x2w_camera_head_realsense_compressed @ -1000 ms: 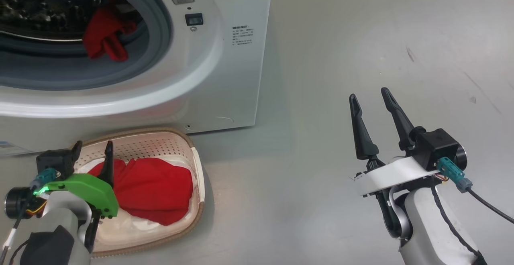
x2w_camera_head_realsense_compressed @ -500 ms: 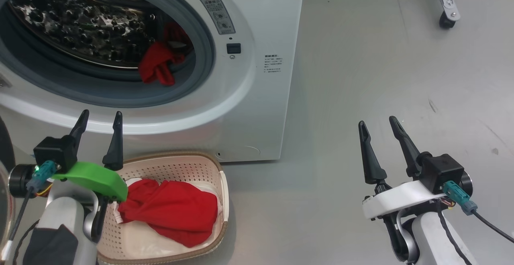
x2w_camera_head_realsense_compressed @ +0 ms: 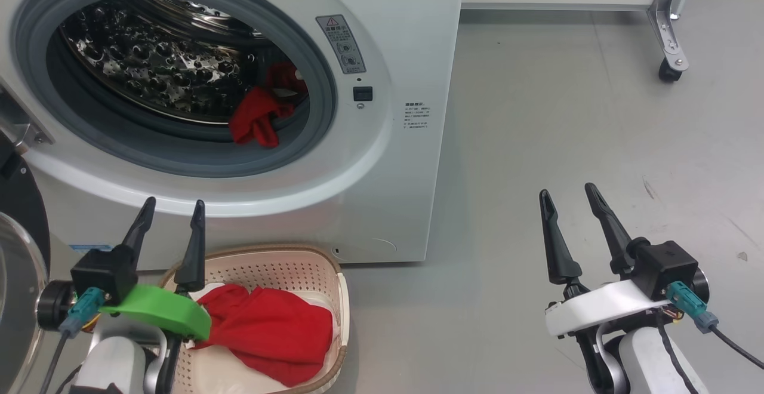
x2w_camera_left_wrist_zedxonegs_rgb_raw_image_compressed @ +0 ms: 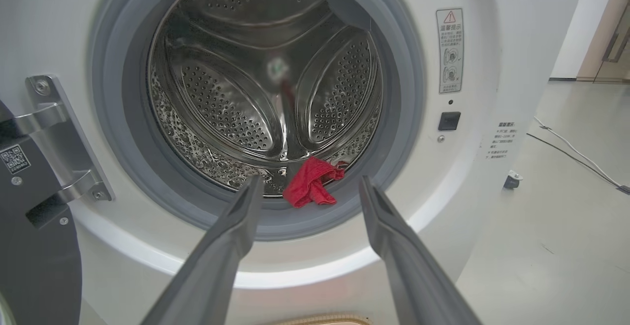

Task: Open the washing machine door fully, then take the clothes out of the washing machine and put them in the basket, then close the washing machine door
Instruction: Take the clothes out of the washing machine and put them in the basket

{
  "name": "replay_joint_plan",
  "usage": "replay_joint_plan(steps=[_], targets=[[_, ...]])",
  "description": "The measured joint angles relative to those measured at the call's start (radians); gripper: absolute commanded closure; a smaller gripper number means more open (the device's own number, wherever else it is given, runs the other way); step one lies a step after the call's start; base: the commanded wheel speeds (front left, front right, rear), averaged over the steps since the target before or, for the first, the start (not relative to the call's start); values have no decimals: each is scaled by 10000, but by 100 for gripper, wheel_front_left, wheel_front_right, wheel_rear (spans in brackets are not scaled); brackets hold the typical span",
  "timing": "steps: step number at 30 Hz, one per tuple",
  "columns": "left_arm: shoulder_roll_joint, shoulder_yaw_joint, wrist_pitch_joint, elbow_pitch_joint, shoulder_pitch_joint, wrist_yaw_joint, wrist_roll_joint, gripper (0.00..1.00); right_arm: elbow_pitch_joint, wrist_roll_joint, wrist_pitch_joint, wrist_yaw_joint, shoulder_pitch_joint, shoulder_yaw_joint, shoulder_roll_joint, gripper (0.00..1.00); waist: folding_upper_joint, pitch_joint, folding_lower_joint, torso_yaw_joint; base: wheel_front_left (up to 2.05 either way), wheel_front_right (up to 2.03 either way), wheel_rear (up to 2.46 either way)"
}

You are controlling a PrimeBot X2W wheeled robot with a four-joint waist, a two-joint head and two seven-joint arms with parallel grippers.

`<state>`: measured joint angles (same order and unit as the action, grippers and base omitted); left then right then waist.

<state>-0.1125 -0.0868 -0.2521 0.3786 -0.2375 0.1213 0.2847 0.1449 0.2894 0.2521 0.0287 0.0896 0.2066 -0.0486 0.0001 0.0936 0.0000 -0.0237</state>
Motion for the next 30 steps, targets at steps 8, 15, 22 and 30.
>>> replay_joint_plan(steps=[8,15,22,30], targets=[[178,-10,0,-637,569,0,-52,0,-77,0,0,12,-246,-58,0,0,0,-53,0,-41,0,0,0],[265,65,0,-970,925,0,-77,0,-94,0,0,54,-329,-59,4,0,0,-79,0,-74,0,0,0],[322,130,0,-1290,1157,0,-125,0,-148,0,0,56,-386,-61,6,0,0,-49,0,-75,0,0,0],[336,205,0,-1582,1268,0,-219,0,-201,0,0,58,-387,-59,8,0,0,-3,0,-82,0,0,0]])
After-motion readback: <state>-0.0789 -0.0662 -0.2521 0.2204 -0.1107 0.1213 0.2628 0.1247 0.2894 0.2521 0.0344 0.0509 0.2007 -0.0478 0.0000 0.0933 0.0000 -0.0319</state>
